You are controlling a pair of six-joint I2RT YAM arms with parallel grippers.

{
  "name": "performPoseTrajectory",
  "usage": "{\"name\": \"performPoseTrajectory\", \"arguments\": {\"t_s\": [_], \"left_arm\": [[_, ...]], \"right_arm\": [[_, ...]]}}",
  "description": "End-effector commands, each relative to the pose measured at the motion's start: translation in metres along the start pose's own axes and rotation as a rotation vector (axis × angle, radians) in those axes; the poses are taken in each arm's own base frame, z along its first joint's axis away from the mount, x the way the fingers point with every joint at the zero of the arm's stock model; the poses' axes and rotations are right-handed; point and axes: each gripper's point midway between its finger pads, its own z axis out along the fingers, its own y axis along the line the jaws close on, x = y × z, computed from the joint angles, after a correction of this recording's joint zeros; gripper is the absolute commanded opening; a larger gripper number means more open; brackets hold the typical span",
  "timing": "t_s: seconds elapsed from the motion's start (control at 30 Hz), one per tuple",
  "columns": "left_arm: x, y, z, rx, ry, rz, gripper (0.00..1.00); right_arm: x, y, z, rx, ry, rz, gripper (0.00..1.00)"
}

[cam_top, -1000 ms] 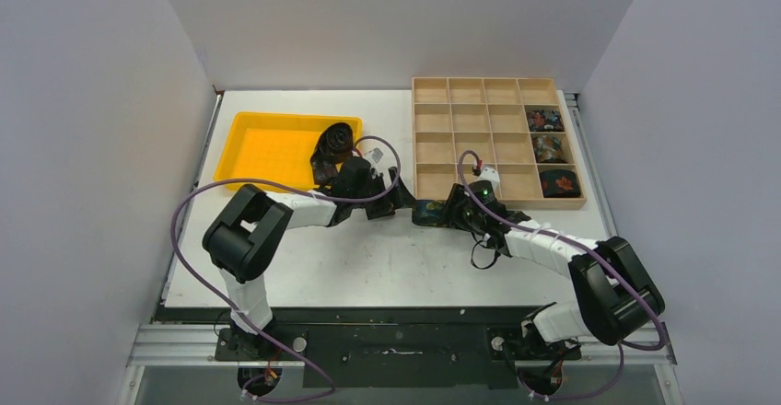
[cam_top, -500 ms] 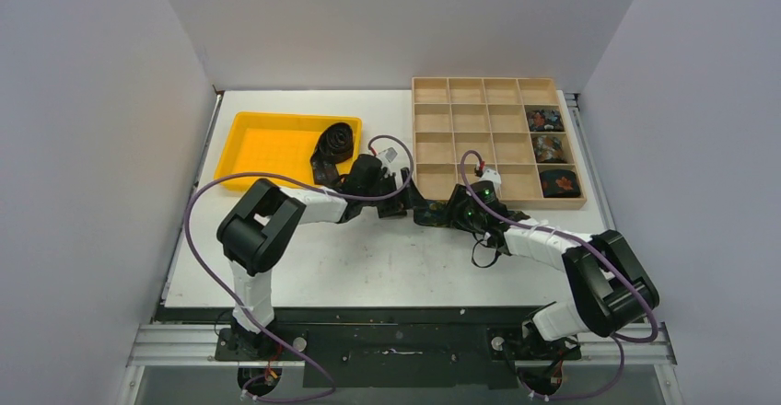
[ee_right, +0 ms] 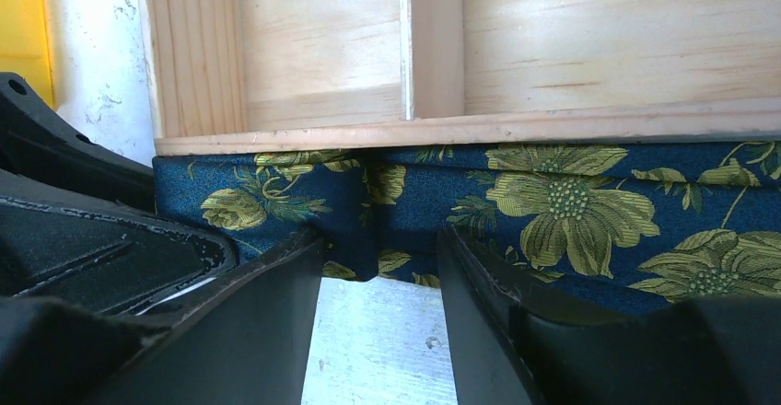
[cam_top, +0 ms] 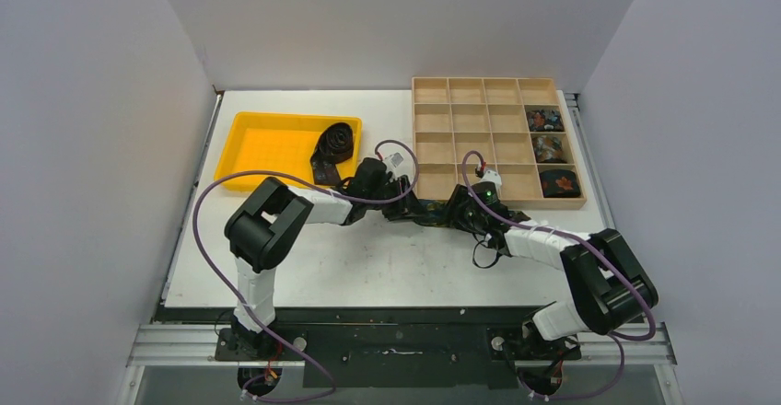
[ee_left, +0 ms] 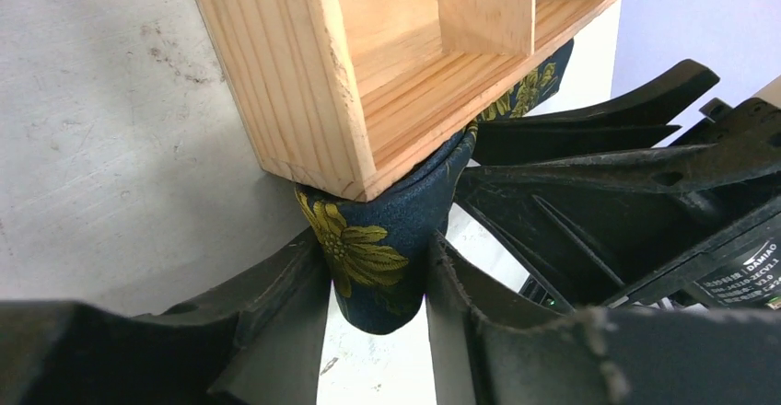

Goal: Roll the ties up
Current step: Roll the tie at the center of the board.

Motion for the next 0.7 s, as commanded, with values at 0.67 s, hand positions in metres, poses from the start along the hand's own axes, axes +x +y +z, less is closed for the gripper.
{"name": "performPoseTrajectory", "arguments": {"t_s": [0.67], "left_arm": [[0.018, 0.059, -0.096, -0.538, 0.055, 0.170, 0.00]], "right_arm": [[-0.008, 0.019, -0.058, -0.008, -0.080, -0.067, 0.55]]}}
